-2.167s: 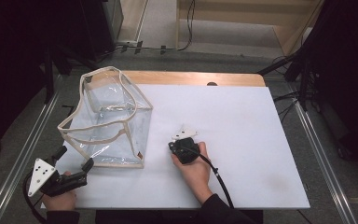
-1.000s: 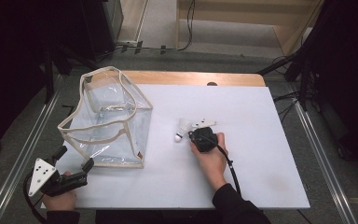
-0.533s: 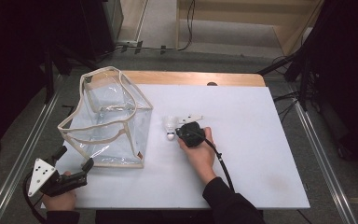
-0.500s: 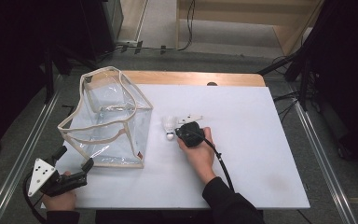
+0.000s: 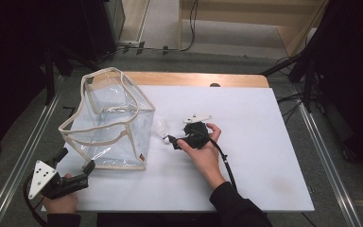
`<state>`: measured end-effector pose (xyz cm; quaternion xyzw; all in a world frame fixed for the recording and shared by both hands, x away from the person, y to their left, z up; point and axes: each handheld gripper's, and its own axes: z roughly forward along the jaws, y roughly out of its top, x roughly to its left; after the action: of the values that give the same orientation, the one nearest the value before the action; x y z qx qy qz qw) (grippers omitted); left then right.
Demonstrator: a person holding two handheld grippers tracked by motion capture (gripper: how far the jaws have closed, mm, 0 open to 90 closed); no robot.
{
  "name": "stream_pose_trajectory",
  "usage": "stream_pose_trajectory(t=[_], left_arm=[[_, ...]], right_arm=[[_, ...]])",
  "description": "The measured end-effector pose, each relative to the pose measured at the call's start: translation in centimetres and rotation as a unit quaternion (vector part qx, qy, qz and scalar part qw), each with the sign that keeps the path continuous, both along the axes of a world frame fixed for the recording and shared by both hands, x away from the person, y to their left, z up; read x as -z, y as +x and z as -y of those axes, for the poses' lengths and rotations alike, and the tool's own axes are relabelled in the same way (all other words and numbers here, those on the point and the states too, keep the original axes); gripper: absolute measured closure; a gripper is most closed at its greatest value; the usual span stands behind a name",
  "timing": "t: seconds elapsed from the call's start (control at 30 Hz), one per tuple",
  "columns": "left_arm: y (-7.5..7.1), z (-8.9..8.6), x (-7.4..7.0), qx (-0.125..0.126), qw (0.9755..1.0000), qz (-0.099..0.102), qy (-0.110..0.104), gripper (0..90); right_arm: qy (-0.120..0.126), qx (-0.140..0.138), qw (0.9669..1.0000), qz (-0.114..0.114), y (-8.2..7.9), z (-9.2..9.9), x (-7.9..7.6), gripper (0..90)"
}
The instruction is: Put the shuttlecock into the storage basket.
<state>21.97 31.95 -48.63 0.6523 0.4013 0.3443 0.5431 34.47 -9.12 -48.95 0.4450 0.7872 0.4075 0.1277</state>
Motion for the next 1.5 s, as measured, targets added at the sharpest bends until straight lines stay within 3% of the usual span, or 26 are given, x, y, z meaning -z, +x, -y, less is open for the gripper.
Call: stream_pose_trajectory(t=[0.1,0.2,0.33,0.43,0.57,0.7,0.83,1.5], left_arm=[[0.0,0.0,0.0,0.000,1.0000,-0.001,0.002,0.0],[0.0,0.0,0.0,0.000,1.0000,0.000,0.001,0.0],[0.0,0.0,0.0,0.000,1.0000,0.000,0.000,0.0],[0.0,0.0,0.0,0.000,1.0000,0.001,-0.001,0.0],[0.0,0.0,0.0,0.000,1.0000,0.001,-0.001,0.0],[0.0,0.0,0.0,0.000,1.0000,0.001,-0.001,0.0],[0.0,0.0,0.0,0.000,1.0000,0.001,-0.001,0.0],[0.0,-0.1,0.0,0.000,1.0000,0.001,-0.002,0.0]], right_arm=[[0.014,-0.012,0.9996,-0.019,0.0,-0.3,0.0,0.0],[0.008,-0.038,0.9990,-0.022,0.0,-1.0,0.3,0.0],[-0.012,-0.032,0.9987,-0.037,0.2,-1.8,0.6,0.0],[-0.020,-0.019,0.9990,-0.034,0.2,-2.1,0.7,8.0],[-0.023,-0.021,0.9989,-0.036,0.3,-2.5,0.7,14.8],[-0.038,-0.022,0.9987,-0.025,0.2,-3.0,0.7,29.0],[-0.041,-0.022,0.9984,-0.032,0.2,-3.3,0.9,39.0],[-0.069,-0.027,0.9968,-0.028,0.4,-4.6,1.5,56.3]])
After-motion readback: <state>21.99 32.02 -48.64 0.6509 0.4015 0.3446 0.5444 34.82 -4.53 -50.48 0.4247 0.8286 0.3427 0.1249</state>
